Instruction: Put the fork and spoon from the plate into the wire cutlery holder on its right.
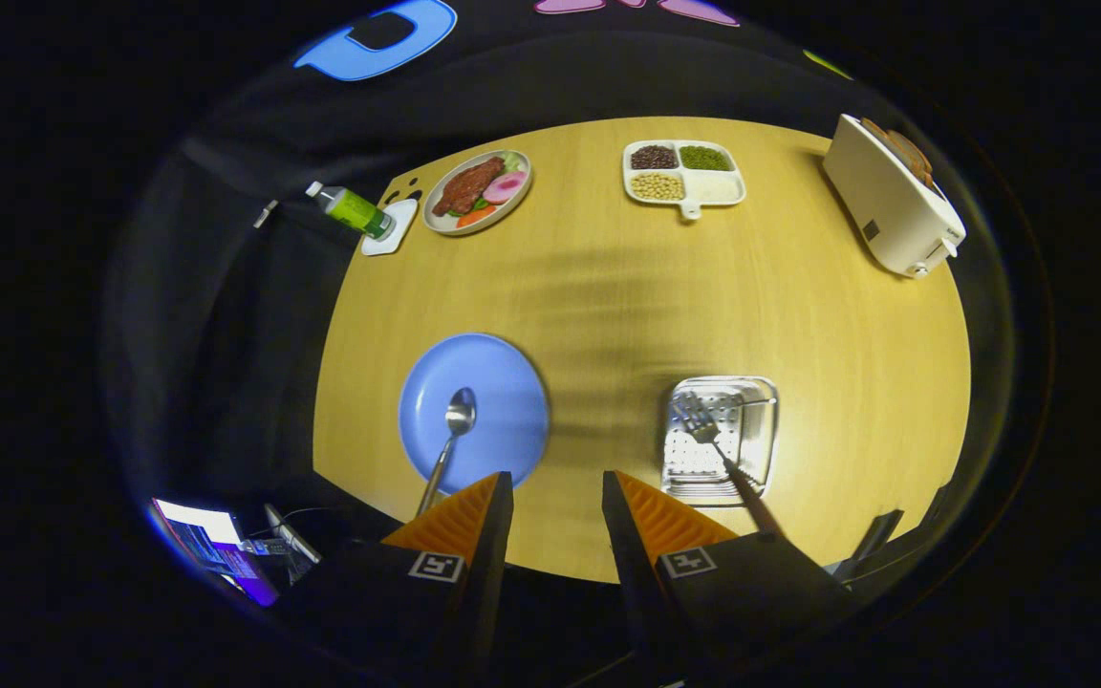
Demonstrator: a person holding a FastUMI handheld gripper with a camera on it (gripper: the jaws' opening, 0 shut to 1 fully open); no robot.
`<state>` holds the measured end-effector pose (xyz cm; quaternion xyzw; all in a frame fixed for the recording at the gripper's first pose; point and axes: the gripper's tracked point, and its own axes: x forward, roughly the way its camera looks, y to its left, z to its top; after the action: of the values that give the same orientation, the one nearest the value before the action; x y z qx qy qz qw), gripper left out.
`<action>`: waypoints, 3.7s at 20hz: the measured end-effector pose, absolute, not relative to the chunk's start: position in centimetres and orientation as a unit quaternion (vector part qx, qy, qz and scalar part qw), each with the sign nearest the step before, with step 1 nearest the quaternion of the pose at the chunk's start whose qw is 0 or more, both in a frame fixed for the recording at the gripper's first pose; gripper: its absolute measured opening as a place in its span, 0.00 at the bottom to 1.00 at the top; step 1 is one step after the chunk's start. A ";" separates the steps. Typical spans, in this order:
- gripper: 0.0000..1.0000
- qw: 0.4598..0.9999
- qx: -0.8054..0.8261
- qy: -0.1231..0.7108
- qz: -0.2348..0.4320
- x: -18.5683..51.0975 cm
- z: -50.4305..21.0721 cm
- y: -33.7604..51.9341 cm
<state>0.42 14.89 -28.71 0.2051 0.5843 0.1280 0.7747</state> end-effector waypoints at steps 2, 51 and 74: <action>0.60 0.765 0.217 0.589 0.145 0.1 -29.0 18.7; 0.10 0.781 0.300 0.543 0.078 0.1 -27.1 4.2; 0.10 0.745 0.231 0.626 0.006 2.4 -36.8 2.6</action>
<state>2.39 2.64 -36.82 0.2305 0.6262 0.0061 0.7448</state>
